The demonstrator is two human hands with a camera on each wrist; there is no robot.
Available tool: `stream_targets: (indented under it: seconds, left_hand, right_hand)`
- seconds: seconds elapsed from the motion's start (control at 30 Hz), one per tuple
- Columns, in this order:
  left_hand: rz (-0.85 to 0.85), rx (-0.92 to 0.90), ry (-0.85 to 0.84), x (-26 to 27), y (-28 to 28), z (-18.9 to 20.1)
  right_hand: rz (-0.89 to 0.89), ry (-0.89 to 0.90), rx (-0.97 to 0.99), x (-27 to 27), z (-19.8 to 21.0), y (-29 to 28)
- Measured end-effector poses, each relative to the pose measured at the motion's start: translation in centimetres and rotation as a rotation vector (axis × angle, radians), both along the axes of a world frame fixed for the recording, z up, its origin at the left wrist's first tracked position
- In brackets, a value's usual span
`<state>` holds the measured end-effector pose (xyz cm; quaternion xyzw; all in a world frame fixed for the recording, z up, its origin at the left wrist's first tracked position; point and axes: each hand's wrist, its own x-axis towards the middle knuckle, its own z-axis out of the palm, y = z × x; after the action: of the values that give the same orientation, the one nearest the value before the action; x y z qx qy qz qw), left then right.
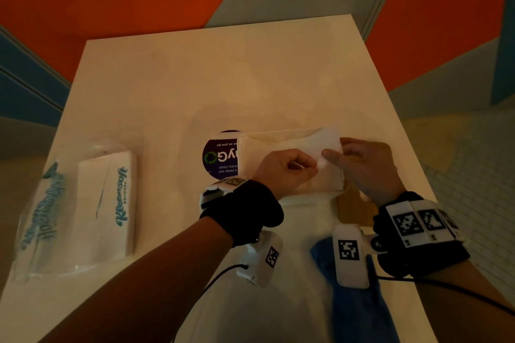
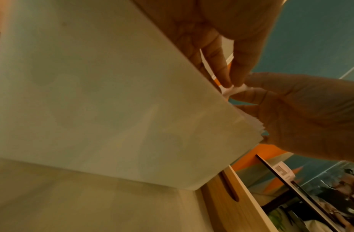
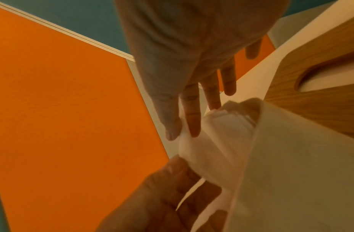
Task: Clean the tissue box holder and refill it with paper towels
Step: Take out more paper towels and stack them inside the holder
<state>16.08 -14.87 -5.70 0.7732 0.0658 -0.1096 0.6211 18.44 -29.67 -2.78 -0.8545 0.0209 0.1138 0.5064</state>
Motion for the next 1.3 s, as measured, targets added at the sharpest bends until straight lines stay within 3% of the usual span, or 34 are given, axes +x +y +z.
stream_targets:
  seconds: [0.2,0.33,0.47,0.63,0.8,0.93,1.2,1.3]
  left_hand:
    - [-0.011,-0.037,-0.006,0.5,-0.3,1.2]
    - [-0.015,-0.055,0.015,0.6,-0.4,1.1]
    - [-0.008,-0.099,0.059,0.6,-0.5,0.9]
    - [-0.026,-0.108,0.059,0.3,-0.8,1.2]
    - [-0.115,0.106,-0.039,-0.4,-1.4,1.8]
    - [-0.087,0.183,-0.163,-0.1,-1.7,1.5]
    - [-0.071,0.146,-0.204,-0.2,-1.3,1.0]
    - [-0.076,0.102,-0.14,-0.1,-1.3,1.1]
  right_hand:
    - [0.037,0.033,0.045,-0.6,0.2,0.1]
    - [0.069,0.105,0.178,-1.2,0.8,0.1]
    - [0.017,0.204,0.181,-1.5,0.1,-0.4]
    - [0.067,0.173,0.192,-1.8,0.1,-0.5]
    - [0.1,0.128,0.148,-1.7,0.1,-0.4]
    - [0.134,0.093,0.17,-1.7,-0.3,-0.4]
    - [0.138,0.132,0.207,-1.7,-0.4,-0.5]
    - [0.141,0.084,0.221,-1.7,-0.5,-0.5]
